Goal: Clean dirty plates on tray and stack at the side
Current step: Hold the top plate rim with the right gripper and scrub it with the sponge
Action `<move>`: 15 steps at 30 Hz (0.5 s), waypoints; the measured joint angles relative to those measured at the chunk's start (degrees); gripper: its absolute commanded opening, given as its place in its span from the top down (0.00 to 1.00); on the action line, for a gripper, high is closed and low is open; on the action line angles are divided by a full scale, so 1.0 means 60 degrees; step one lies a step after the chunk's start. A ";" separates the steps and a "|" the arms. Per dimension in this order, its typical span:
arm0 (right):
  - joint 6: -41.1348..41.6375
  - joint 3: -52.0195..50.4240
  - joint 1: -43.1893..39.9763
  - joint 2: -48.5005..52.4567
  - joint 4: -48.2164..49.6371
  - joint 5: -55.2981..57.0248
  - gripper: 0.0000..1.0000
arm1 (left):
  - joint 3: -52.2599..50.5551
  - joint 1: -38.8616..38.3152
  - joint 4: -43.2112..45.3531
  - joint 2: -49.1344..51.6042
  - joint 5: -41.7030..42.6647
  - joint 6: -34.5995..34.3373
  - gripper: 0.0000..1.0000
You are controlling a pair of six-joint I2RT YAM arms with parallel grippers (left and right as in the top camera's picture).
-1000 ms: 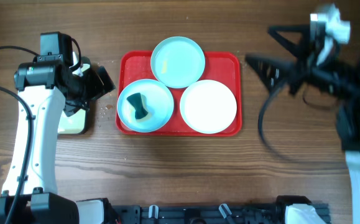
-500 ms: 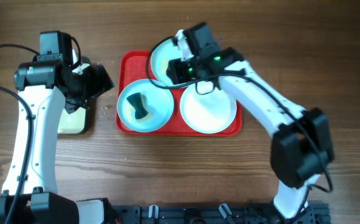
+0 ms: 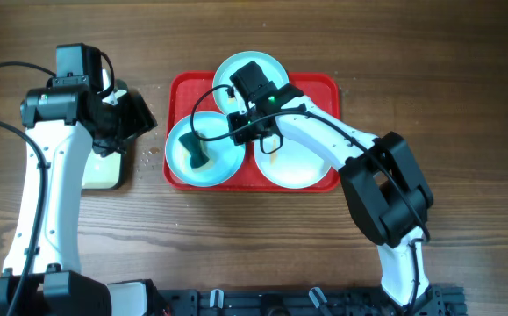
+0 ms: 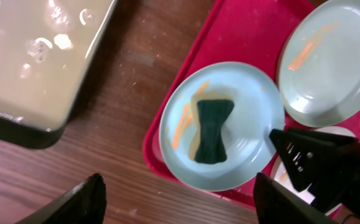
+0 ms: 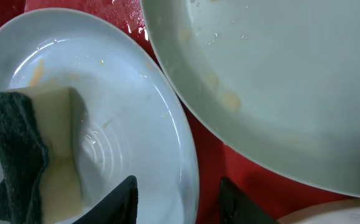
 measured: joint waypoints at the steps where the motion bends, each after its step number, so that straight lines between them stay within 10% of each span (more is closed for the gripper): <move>1: 0.0000 0.0000 -0.0004 0.0004 0.0004 0.0044 0.61 | -0.0138 0.0000 0.0160 0.0000 0.0102 0.0029 0.32; 15: 0.0871 0.0018 -0.0004 0.0459 -0.0084 0.0138 0.91 | -0.4218 -0.0725 0.4663 0.0113 0.1996 0.0025 0.44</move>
